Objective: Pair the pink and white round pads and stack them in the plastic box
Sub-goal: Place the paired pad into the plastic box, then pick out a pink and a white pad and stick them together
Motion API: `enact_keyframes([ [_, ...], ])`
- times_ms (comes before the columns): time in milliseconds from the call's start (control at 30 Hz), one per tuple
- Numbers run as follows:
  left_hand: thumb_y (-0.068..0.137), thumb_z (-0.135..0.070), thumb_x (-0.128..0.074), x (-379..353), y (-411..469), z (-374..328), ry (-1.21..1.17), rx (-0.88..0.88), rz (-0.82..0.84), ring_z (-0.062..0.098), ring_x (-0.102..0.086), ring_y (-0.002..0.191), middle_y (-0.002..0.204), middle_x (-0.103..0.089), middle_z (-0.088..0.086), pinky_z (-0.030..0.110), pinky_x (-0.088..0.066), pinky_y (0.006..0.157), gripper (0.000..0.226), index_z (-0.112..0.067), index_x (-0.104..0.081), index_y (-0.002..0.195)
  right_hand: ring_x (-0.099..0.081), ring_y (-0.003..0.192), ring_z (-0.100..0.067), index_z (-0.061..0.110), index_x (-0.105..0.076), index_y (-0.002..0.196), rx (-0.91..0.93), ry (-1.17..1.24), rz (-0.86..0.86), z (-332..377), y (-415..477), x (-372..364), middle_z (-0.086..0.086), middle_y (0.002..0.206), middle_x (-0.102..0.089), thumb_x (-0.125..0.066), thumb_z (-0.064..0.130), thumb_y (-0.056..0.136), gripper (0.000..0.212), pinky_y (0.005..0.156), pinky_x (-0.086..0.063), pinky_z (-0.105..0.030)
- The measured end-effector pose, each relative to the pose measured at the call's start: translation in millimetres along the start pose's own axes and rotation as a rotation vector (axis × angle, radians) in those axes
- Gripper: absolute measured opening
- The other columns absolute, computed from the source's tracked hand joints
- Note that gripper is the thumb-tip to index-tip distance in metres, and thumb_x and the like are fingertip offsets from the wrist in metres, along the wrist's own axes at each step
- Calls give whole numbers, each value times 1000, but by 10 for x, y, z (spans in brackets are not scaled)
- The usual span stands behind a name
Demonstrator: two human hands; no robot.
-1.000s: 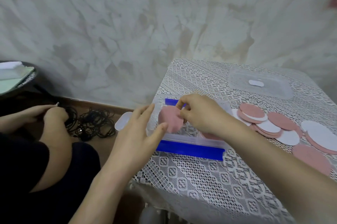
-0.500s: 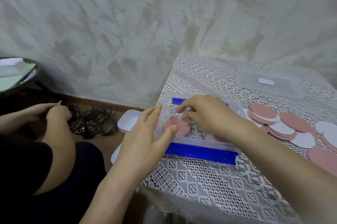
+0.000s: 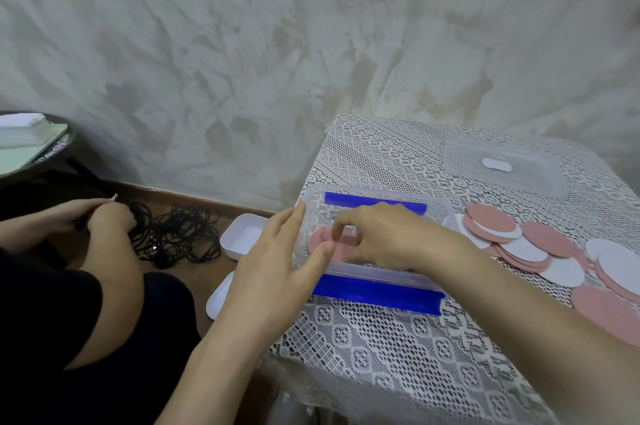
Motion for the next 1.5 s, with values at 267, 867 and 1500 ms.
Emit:
enact_keyframes([
  [267, 95, -58, -51, 17, 20, -4, 6, -2, -14, 11, -54, 123, 155, -29, -29, 27, -43, 99, 67, -40, -27, 155, -55, 91, -21, 34, -56, 118, -7, -22, -47, 17, 116, 44, 12, 90, -55, -74, 34, 82, 41, 72, -45, -36],
  [867, 91, -65, -47, 76, 85, -73, 210, -35, -26, 7, -47, 133, 151, -40, -21, 33, -43, 102, 67, -39, -35, 152, -58, 95, -20, 32, -59, 125, 33, -57, -36, -18, 110, 34, 6, 111, -68, -76, 42, 83, 46, 80, -49, -36],
  [1500, 94, -50, -47, -671, 376, -1425, 649, -405, -68, 25, -56, 109, 121, -65, -1, 37, -49, 84, 47, -25, -57, 132, -52, 113, -23, 29, -56, 123, -138, -301, -462, -841, -1474, 632, 3, 118, -58, -41, 59, 100, 41, 74, -33, -35],
])
Point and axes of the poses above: each hand's wrist, its own y-axis towards the middle knuckle, its own x-axis out of the back of the hand, z = x × y, the point moved 7 cm from there along y, towards the middle knuckle
